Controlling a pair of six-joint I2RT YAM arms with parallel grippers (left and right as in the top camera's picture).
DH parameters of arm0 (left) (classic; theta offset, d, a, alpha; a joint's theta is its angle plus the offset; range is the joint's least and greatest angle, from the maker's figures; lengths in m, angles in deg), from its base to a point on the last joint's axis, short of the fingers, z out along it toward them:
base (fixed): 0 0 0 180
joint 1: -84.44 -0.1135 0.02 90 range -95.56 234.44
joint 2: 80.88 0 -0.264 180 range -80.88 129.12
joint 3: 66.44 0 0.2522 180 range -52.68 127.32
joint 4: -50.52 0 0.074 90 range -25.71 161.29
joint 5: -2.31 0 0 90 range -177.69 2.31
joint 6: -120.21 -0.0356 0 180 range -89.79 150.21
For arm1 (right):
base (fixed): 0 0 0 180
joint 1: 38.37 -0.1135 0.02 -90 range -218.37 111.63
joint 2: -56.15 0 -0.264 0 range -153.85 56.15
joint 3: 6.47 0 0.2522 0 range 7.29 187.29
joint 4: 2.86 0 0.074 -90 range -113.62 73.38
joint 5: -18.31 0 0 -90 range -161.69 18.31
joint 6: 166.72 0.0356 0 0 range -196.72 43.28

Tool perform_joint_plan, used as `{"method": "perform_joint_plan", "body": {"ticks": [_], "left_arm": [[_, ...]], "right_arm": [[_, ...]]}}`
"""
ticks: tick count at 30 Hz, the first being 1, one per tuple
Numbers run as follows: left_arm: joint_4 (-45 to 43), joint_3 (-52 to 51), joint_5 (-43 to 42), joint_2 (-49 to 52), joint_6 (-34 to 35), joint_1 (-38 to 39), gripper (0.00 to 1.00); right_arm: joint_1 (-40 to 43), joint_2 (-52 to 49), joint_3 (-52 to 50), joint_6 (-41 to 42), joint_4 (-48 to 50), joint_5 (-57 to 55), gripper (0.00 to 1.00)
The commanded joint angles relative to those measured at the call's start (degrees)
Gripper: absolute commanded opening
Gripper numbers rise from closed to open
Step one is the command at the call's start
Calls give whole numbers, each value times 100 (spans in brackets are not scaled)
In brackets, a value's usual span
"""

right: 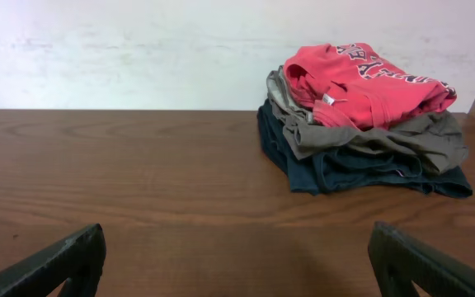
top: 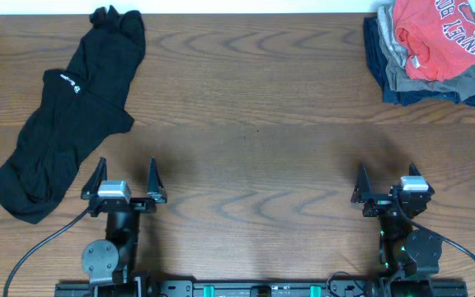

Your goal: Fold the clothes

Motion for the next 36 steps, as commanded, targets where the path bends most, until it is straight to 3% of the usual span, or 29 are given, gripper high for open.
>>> {"method": "perform_joint_plan", "body": {"ticks": [1,12,36], "left_arm": [[101,-57,50,-55,-44,103,98],[1259,-57,20,-55,7,140,98],[1250,-57,26,-42,26,138,98]], "right_arm": [[-42,20,-20,101,-11,17,99],[-42,20,-20,101,-11,17,99],[-42,20,-20,101,-11,17,99]]}}
